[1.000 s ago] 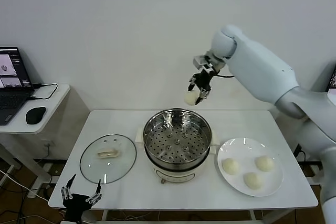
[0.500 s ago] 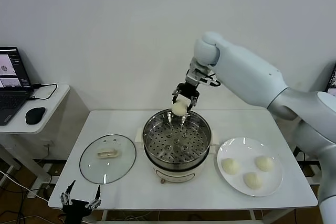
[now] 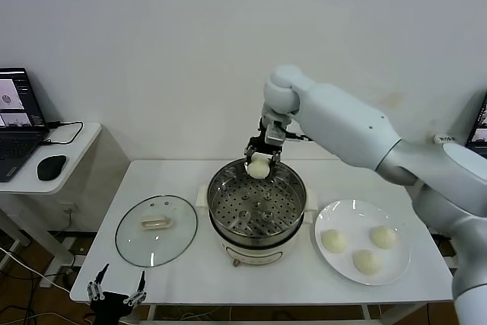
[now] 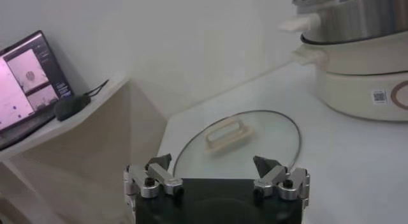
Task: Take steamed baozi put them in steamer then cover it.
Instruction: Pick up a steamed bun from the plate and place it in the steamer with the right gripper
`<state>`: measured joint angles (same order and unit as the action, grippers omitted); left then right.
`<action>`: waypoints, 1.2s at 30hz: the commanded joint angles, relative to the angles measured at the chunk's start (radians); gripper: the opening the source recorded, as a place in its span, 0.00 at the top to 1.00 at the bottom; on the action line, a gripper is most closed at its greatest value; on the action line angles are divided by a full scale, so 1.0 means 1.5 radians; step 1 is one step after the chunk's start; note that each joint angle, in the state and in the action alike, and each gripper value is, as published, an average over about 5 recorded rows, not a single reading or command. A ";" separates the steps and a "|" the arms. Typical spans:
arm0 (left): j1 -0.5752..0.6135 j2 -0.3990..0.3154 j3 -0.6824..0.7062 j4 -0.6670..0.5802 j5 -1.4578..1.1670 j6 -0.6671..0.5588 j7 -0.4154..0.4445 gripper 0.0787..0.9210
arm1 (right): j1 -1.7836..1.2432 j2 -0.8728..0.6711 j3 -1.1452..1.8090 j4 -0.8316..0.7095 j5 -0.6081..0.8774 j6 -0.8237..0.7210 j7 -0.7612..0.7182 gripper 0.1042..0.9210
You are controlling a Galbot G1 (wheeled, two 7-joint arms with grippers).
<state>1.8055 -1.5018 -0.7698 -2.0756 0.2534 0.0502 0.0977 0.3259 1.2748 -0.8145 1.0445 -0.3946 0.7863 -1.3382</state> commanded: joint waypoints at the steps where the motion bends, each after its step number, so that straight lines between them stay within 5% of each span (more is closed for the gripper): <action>1: -0.002 0.002 0.001 0.006 0.000 0.000 0.001 0.12 | -0.050 0.008 0.021 -0.009 -0.086 0.027 0.034 0.40; 26: -0.012 0.006 0.000 0.024 -0.005 0.000 0.001 0.12 | -0.091 0.046 0.031 -0.053 -0.170 -0.017 0.127 0.40; 36: -0.008 0.008 -0.001 0.018 -0.006 0.000 0.002 0.12 | -0.061 0.028 0.028 -0.022 -0.089 -0.088 0.058 0.16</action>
<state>1.7904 -1.4921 -0.7696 -2.0430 0.2444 0.0504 0.0990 0.2174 1.3246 -0.7712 0.9939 -0.6030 0.7196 -1.1954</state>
